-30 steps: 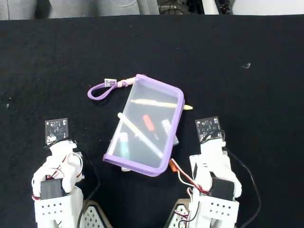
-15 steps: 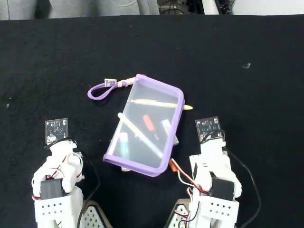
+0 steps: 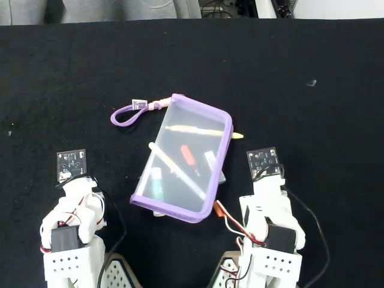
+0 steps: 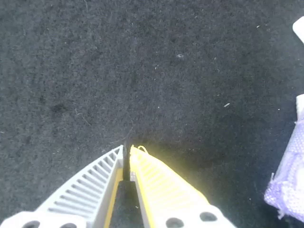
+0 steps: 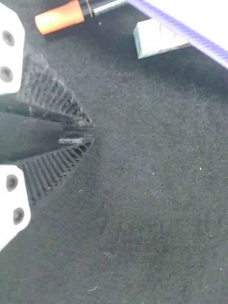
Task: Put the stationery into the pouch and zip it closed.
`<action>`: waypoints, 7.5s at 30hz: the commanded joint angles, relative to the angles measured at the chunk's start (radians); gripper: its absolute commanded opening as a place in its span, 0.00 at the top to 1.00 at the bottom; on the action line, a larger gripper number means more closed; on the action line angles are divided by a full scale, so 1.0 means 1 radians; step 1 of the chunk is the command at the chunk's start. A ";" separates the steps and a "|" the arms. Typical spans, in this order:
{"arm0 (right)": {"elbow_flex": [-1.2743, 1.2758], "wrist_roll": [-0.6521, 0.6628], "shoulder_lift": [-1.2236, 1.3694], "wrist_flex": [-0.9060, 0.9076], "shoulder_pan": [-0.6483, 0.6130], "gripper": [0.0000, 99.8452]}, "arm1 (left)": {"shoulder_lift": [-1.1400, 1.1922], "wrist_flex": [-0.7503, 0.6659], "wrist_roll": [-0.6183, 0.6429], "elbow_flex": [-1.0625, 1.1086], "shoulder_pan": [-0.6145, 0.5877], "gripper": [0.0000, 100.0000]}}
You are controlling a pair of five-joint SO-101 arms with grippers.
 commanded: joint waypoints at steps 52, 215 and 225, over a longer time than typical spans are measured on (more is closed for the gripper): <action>-0.168 0.149 -0.082 -0.408 -0.101 0.89 | -0.005 0.005 -0.002 0.024 -0.012 0.97; -2.698 0.526 2.873 0.239 -0.336 0.97 | -0.005 0.005 -0.002 0.024 -0.013 0.97; -3.341 0.425 2.868 0.476 -0.264 0.99 | -0.005 0.005 -0.002 0.024 -0.013 0.97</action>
